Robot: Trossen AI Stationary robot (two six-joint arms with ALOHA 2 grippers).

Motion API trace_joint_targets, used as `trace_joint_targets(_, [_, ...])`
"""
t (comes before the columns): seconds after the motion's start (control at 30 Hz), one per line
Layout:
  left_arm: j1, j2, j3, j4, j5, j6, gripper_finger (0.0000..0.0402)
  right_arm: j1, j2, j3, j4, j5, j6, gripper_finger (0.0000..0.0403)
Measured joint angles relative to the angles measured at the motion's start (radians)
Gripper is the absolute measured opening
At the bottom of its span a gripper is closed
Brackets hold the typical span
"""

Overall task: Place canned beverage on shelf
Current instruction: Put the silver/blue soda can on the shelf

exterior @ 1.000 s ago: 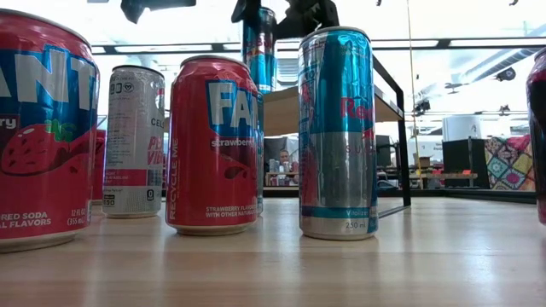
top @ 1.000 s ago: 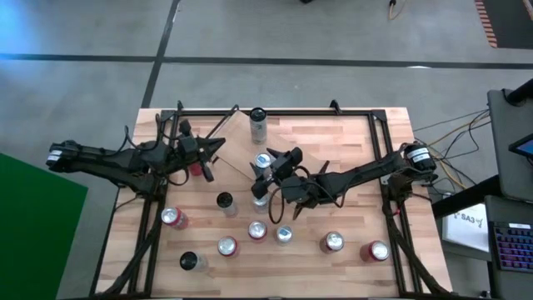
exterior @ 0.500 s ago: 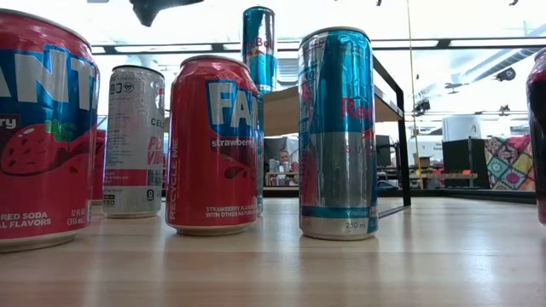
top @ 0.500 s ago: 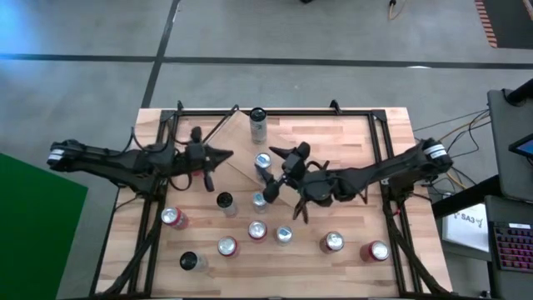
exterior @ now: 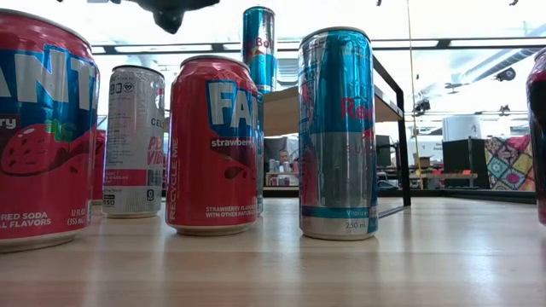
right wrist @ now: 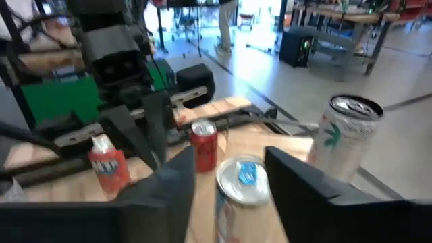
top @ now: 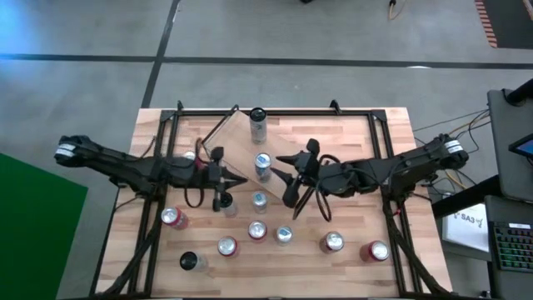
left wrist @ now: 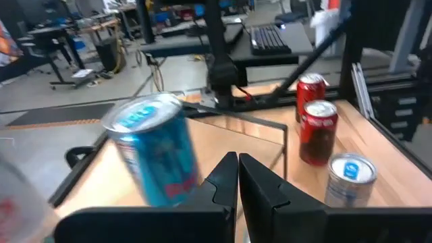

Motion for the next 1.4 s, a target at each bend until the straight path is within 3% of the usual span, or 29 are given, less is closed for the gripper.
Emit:
trace_joint_targets(0.2, [0.001,0.113,0.000,0.102,-0.007,0.000,0.0000,0.000,-0.016,-0.002,-0.072,0.001,0.013,0.0035])
trace_joint_targets(0.27, [0.001,0.141,0.000,0.144,-0.023,0.000,0.0000,0.000,-0.015,-0.003,-0.082,0.001,0.005,0.0016])
trace_joint_targets(0.4, [0.002,0.169,0.000,0.163,-0.069,0.001,0.0000,0.000,-0.012,-0.005,-0.125,0.014,0.013,0.0012])
trace_joint_targets(0.63, [0.019,0.194,0.001,0.170,-0.091,0.001,0.0000,-0.003,-0.011,-0.011,-0.213,0.143,0.021,0.0009])
trace_joint_targets(0.9, [0.061,0.214,0.005,0.170,-0.092,0.000,0.0000,-0.055,-0.002,-0.045,-0.224,0.146,0.029,0.0009])
trace_joint_targets(1.03, [0.063,0.213,0.005,0.170,-0.091,0.001,0.0000,-0.108,0.027,-0.056,-0.220,0.130,0.029,0.0009])
trace_joint_targets(1.4, [0.074,0.212,0.005,0.169,-0.092,0.008,0.0000,-0.199,0.117,-0.063,-0.072,-0.098,-0.025,0.0009])
